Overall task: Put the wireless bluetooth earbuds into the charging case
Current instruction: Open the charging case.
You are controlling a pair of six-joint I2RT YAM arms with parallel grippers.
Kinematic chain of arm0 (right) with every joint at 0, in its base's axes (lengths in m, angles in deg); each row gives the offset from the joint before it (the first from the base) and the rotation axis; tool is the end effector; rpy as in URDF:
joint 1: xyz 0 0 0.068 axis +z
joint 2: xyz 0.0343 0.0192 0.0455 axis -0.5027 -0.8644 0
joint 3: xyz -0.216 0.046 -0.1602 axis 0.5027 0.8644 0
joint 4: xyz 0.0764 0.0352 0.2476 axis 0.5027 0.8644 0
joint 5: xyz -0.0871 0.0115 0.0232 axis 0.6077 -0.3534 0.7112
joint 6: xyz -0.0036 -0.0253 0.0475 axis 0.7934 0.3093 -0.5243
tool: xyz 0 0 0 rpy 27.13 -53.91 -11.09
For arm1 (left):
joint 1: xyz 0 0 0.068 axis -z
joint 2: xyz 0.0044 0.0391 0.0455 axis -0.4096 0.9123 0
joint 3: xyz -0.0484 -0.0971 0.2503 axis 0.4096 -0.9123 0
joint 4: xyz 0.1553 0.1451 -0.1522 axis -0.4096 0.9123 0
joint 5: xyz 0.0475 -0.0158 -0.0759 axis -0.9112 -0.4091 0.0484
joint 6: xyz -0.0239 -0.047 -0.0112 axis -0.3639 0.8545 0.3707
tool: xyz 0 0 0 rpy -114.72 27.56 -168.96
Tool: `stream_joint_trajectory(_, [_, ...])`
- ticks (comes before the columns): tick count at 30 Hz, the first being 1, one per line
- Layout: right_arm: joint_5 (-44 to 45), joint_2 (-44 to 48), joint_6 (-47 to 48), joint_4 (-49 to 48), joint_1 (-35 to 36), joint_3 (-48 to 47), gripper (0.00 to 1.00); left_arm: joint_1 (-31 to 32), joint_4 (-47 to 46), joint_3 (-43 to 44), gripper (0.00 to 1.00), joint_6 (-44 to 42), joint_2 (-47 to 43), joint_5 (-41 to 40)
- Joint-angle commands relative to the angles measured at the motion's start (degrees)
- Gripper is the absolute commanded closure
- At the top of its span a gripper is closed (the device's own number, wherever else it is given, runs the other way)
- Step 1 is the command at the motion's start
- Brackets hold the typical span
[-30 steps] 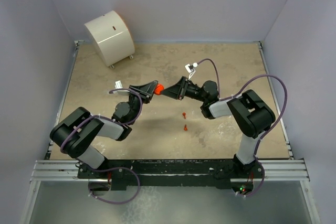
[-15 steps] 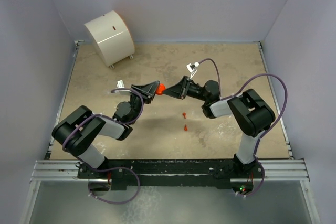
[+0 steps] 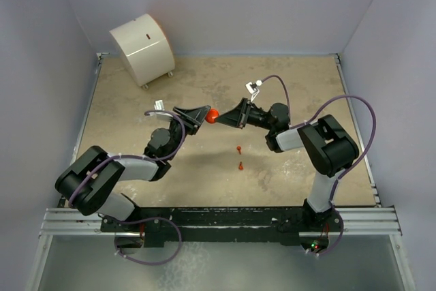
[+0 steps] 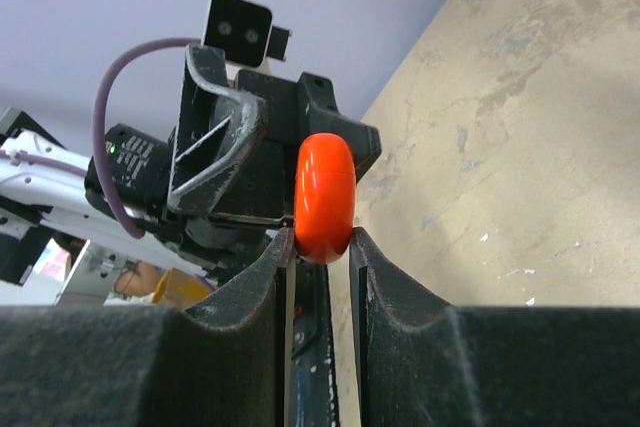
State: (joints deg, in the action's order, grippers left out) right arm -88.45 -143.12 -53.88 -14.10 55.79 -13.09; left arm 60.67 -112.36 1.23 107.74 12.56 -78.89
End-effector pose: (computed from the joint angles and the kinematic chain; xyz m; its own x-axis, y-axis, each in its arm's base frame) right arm 0.2981 0.1716 0.2039 -0.7456 0.3524 -0.5656 -0.6096 -0.0178 0.7925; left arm 0.2191 -0.1539 0.2030 -0.3918 -0.8902 -0.2326 0.2255 0.1522 -0.9623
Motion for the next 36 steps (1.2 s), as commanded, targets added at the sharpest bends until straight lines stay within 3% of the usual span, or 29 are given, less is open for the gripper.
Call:
stream_joint_trajectory(1, [-3.82,0.33,0.75,-2.61,-0.62,-0.25,0.9,-0.35,1.11,2.71,0.56,-3.5,-1.05,2.68])
stream_joint_trajectory(8, [-5.77,-0.27,0.71,-2.5,-0.82,-0.94,0.9,-0.78,-0.38,2.89,0.62,-3.72,0.88,4.56])
stream_joint_trajectory(15, [-6.23,-1.05,0.26,-2.69,-1.0,-1.09,0.9,-0.92,-1.33,2.02,0.85,-3.57,0.88,4.38])
stream_joint_trajectory(22, [-6.73,-1.25,-0.39,-3.26,-1.26,-1.22,0.9,-0.98,-1.22,1.75,0.88,-3.61,0.78,4.71])
stream_joint_trajectory(27, [-6.85,-1.1,-0.49,-3.28,-1.44,-1.52,0.89,-1.0,-1.09,1.62,1.0,-3.53,0.94,4.7])
stream_joint_trajectory(32, [-6.79,-0.84,-0.32,-3.07,-1.7,-1.47,0.8,-1.0,-0.64,1.45,1.0,-3.35,0.96,4.49])
stream_joint_trajectory(36, [-6.21,-0.14,1.09,-1.62,-1.95,-1.39,0.59,-0.98,1.4,1.14,1.0,-2.81,0.67,3.16])
